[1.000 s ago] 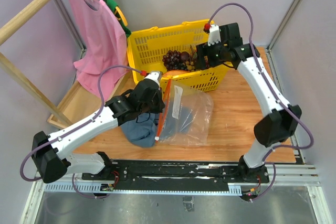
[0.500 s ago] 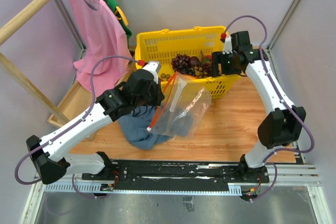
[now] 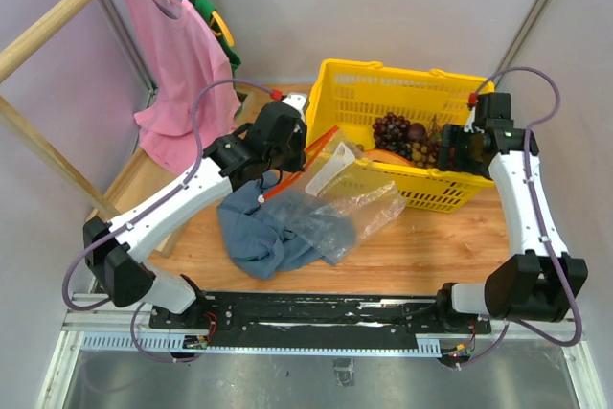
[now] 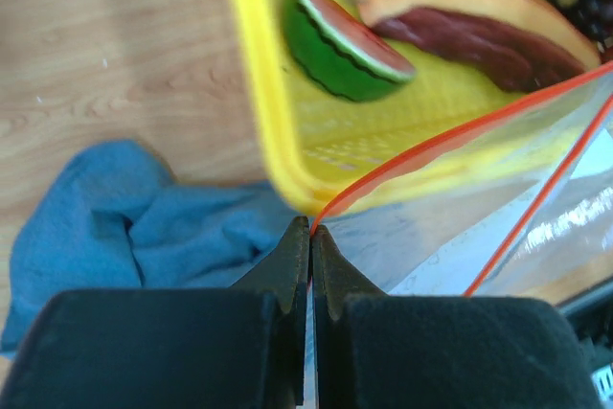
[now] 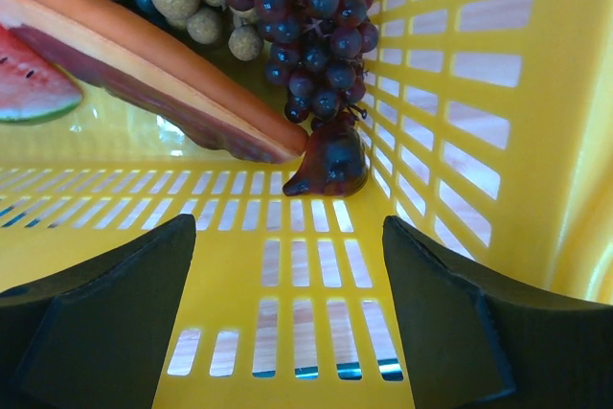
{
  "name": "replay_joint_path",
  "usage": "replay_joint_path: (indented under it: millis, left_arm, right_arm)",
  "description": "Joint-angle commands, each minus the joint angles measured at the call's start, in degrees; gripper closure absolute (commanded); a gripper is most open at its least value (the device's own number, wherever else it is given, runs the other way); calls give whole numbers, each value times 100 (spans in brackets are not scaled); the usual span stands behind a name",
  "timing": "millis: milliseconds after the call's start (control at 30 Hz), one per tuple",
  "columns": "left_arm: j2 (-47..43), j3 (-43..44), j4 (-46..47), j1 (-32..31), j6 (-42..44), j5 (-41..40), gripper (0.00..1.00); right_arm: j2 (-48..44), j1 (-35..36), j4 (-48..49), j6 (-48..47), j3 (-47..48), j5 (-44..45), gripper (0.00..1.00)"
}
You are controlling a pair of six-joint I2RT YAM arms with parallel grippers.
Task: Place the food in the zip-top bag and seal the zipper
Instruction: Move the bin to the center of the board.
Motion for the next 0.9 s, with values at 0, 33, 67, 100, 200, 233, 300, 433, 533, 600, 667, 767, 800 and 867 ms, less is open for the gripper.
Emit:
replay_joint_path:
  millis: [0,33,67,100,200,233,300,433,533,600,667,767,800,867]
  left_arm:
    - [157,640,79,230,321,-56,99]
    - [132,722,36,246,365,-101,100]
    - [85,792,-21,274,406,-167,100]
    - [23,862,-103,311,445,-245,100]
    - [-155,1116,-522,423,584,-534,100]
    - [-212,1231,-693,447,655,-677,100]
    - [-308,1495,-1015,462,773,-1024,100]
    - [-375,2090,-1690,472,1062,-1671,100]
    - [-341,2427,-2165,472,1187,-2134,100]
    - [-322,2536,-2388,472,1197,-2424,100]
    - [-327,2575,-2479,472,1179,-2580,100]
    - [-277,2660,-2693,472,1135,-2967,100]
    - [-263,2732,-2807,480,1104,-3152,100]
    - [-331,2820,-2881,508,1109,-3390,100]
  right_arm:
    - [-444,-629,-249,218,-313,616,20]
    - [-517,-635,-205,173,-328,595,20]
    - [-551,-637,-161,124,-320,455,20]
    - [-578,-625,-130,75,-288,236,20]
    - [-640,-456,-29,-64,-142,-285,19]
    - [-690,-369,23,-120,-86,-376,18]
    - [-785,-198,113,-220,16,-529,17]
    - [-818,144,150,-447,329,-848,16]
    - [-788,372,212,-586,492,-1138,16]
    - [-741,540,235,-674,560,-1208,15]
    - [-674,664,305,-787,604,-1236,14]
    - [-471,697,343,-880,797,-1555,14]
    - [-332,710,306,-914,920,-1692,14]
    - [-171,783,263,-997,1100,-1888,13]
